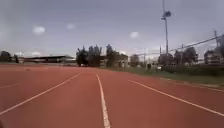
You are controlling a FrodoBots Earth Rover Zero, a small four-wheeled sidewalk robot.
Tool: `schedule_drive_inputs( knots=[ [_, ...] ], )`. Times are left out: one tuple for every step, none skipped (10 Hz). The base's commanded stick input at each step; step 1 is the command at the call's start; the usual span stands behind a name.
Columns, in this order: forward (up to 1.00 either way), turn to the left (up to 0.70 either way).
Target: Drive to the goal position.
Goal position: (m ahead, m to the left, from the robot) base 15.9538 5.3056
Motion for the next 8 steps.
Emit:
schedule_drive_inputs(
  knots=[
    [0.45,0.00],
    [0.45,0.00],
    [0.45,0.00],
    [0.45,0.00],
    [0.45,0.00],
    [0.45,0.00],
    [0.45,0.00],
    [0.45,0.00]
  ],
)
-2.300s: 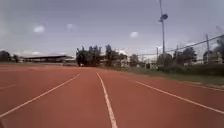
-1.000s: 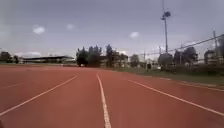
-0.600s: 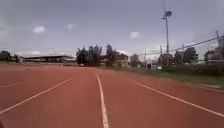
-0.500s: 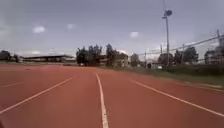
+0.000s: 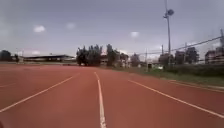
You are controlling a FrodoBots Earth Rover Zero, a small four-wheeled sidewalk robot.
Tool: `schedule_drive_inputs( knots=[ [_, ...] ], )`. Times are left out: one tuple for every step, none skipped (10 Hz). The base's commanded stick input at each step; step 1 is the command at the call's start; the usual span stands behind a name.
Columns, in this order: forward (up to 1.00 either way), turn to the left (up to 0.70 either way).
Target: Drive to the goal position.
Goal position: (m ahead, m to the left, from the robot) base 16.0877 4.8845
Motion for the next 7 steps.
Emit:
schedule_drive_inputs(
  knots=[
    [0.45,0.00],
    [0.45,0.00],
    [0.45,0.00],
    [0.45,0.00],
    [0.45,0.00],
    [0.45,0.00],
    [0.45,0.00]
  ],
)
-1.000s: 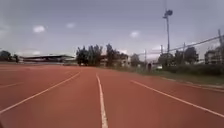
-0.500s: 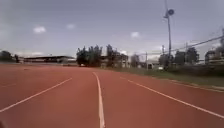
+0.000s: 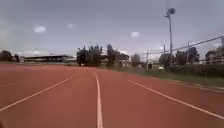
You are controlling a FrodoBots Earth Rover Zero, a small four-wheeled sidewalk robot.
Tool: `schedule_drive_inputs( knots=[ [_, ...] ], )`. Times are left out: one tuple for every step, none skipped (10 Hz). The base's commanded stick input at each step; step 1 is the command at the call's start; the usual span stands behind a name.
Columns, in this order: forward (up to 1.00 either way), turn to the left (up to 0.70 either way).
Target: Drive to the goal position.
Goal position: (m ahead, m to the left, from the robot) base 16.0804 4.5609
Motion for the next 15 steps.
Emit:
schedule_drive_inputs(
  knots=[
    [0.45,0.00],
    [0.45,0.00],
    [0.45,0.00],
    [0.45,0.00],
    [0.45,0.00],
    [0.45,0.00],
    [0.45,0.00],
    [0.45,0.00],
    [0.45,0.00],
    [0.45,0.00],
    [0.45,0.00],
    [0.45,0.00],
    [0.45,0.00],
    [0.45,0.00],
    [0.45,0.00]
  ],
)
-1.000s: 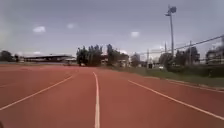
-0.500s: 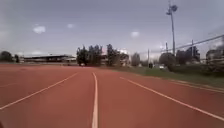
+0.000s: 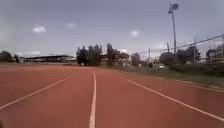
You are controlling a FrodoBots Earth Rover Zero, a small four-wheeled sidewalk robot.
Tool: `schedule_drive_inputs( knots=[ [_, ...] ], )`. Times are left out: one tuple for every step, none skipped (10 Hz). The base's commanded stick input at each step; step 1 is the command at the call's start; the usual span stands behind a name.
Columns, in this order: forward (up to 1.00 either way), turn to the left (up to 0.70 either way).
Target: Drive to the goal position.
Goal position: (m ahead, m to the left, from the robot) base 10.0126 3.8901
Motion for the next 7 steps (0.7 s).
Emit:
schedule_drive_inputs(
  knots=[
    [0.45,0.00],
    [0.45,0.00],
    [0.45,0.00],
    [0.45,0.00],
    [0.45,0.00],
    [0.45,0.00],
    [0.45,0.00]
  ],
)
